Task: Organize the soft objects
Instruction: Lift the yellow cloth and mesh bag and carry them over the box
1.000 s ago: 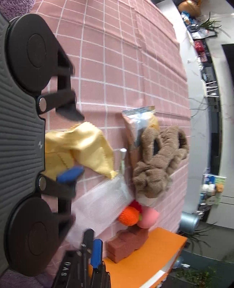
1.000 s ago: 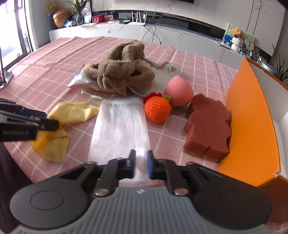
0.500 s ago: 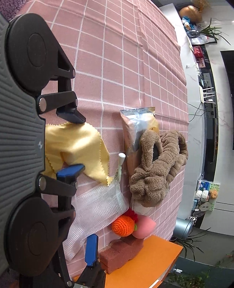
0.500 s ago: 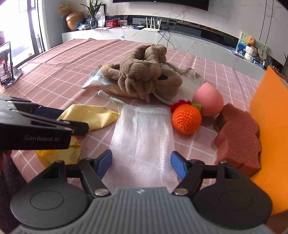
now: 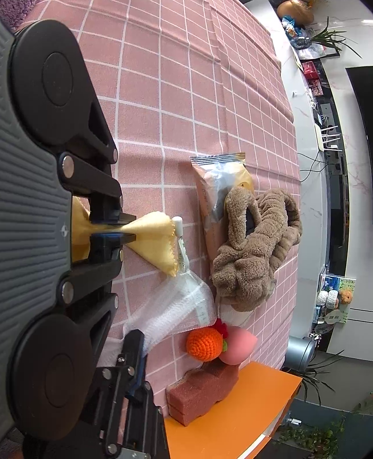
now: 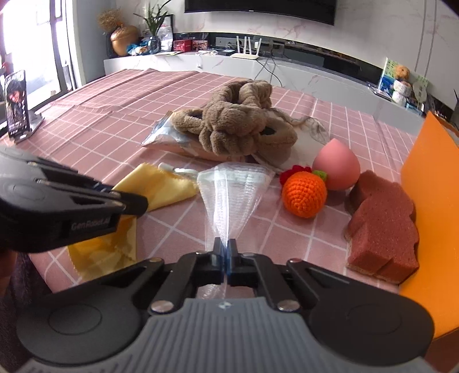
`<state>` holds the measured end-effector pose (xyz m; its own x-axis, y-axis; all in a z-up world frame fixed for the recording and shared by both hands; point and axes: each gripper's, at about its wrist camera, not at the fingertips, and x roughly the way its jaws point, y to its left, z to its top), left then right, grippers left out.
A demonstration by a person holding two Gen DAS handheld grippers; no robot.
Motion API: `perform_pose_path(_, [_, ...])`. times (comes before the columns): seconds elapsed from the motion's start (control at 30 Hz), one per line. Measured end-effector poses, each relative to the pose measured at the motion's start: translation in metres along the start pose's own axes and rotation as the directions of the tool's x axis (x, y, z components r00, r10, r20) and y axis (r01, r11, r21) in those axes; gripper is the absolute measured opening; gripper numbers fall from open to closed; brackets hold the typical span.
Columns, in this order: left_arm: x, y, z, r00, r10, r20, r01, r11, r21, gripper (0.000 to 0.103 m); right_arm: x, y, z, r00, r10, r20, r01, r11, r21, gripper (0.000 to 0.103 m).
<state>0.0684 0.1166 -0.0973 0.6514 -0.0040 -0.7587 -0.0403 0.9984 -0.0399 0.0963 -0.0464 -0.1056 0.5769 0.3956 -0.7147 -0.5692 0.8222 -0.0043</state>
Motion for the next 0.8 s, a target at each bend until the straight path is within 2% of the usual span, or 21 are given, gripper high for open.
perform_pose_path(0.13, [-0.010,-0.001,0.001,1.000,-0.003,0.013,0.004,1.000,-0.007,0.004,-0.018,-0.002,0.003,0.999,-0.003,0.044,0.003,1.000,-0.003,0.000])
perform_pose_path(0.43, [-0.054,-0.015,0.022,0.993,-0.039,0.116,0.042,0.999,-0.029,0.003,-0.069,-0.020,0.015,0.987,-0.056,0.148,0.051,0.998,0.033,0.000])
perform_pose_path(0.63, [-0.077,-0.035,0.045,0.978,-0.096,0.183,0.099,0.995,-0.011,0.003,-0.108,-0.043,0.022,0.971,-0.106,0.216,0.089,0.992,0.085,0.000])
perform_pose_path(0.8, [-0.089,-0.060,0.070,0.959,-0.170,0.227,0.167,0.985,0.031,0.003,-0.139,-0.067,0.026,0.954,-0.151,0.260,0.122,0.985,0.125,0.000])
